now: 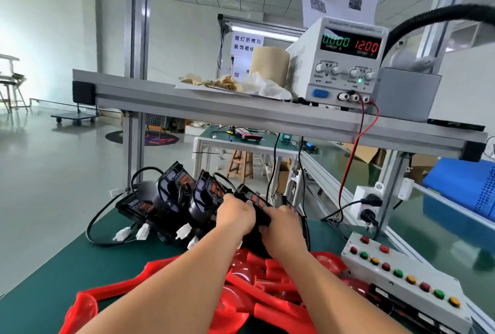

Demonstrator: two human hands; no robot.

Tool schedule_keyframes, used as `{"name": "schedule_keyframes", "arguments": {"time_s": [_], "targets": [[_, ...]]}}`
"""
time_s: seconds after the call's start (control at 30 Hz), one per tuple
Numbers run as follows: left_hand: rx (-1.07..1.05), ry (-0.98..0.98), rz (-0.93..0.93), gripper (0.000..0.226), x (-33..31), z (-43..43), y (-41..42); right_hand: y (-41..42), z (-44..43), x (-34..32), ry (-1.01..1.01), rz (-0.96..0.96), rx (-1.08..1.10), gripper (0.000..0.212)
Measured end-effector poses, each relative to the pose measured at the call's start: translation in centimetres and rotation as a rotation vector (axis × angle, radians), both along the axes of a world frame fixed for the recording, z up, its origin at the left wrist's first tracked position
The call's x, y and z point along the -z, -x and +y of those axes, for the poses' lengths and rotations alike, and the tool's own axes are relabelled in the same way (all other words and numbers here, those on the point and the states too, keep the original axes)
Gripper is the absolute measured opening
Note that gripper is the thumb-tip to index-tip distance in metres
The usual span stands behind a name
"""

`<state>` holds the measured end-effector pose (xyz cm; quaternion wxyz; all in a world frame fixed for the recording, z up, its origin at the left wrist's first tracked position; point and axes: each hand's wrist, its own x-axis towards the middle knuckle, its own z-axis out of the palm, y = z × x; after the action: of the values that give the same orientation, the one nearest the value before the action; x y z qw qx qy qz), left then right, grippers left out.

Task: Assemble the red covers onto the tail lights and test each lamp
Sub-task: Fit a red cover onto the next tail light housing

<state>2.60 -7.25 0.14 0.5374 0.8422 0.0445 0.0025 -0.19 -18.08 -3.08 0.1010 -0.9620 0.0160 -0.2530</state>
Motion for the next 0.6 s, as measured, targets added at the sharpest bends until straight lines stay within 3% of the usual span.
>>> {"name": "schedule_keyframes", "arguments": {"time_s": [0.17, 0.27, 0.5, 0.6], "targets": [[0.063, 0.087, 0.018, 0.049, 0.3, 0.0, 0.2, -0.8, -0.3, -0.3, -0.054, -0.024, -0.008, 0.010], [0.066, 0.105, 0.020, 0.065, 0.4, 0.1, 0.5, -1.3, -0.4, -0.4, -0.058, -0.021, -0.062, 0.019], [-0.102, 0.609, 0.117, 0.079, 0.4, -0.7, 1.2, 0.5, 0.9, -1.3, -0.072, -0.168, -0.180, 0.015], [-0.019, 0.782, 0.094, 0.070, 0.0, -0.7, 1.7, 2.3, 2.2, -2.1, -0.113, -0.231, -0.207, 0.023]]}}
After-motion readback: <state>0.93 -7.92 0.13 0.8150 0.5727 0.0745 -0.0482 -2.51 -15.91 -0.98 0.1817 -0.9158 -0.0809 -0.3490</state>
